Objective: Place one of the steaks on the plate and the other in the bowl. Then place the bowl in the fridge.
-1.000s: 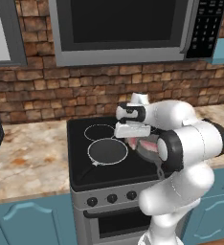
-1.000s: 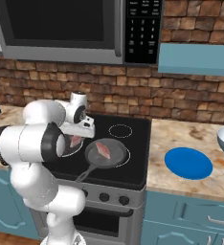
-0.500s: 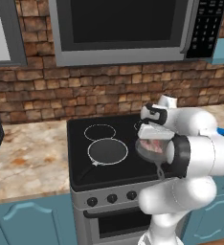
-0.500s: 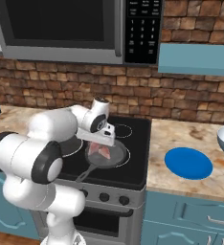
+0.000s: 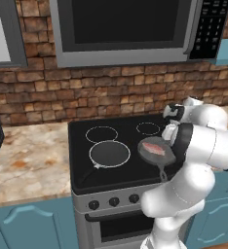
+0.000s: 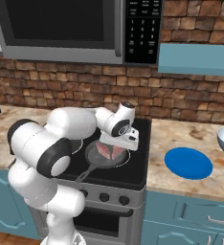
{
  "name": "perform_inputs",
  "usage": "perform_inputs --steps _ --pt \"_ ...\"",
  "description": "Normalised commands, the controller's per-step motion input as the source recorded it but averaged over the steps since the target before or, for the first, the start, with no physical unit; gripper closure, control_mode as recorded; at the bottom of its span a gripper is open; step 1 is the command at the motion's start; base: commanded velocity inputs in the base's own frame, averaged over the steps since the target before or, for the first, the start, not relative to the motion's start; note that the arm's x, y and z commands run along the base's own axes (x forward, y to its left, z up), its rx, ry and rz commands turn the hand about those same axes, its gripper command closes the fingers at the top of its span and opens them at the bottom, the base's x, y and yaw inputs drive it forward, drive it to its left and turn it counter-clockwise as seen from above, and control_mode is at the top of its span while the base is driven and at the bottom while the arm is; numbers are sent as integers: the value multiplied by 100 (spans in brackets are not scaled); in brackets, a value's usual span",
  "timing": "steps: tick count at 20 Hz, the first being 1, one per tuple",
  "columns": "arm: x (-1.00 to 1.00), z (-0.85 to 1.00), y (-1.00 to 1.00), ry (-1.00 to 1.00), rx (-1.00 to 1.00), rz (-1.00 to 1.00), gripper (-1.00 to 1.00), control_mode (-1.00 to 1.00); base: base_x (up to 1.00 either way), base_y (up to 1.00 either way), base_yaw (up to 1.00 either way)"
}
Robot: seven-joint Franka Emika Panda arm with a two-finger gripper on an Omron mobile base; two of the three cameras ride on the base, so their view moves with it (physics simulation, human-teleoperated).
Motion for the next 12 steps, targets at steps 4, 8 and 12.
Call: perform_inputs --steps 4,8,12 --pt "18 0 -88 0 0 -2 100 -100 0 0 0" --pt "25 0 -89 1 0 -4 100 -100 0 0 0" --pt "17 -6 -78 1 0 -7 100 -100 0 0 0"
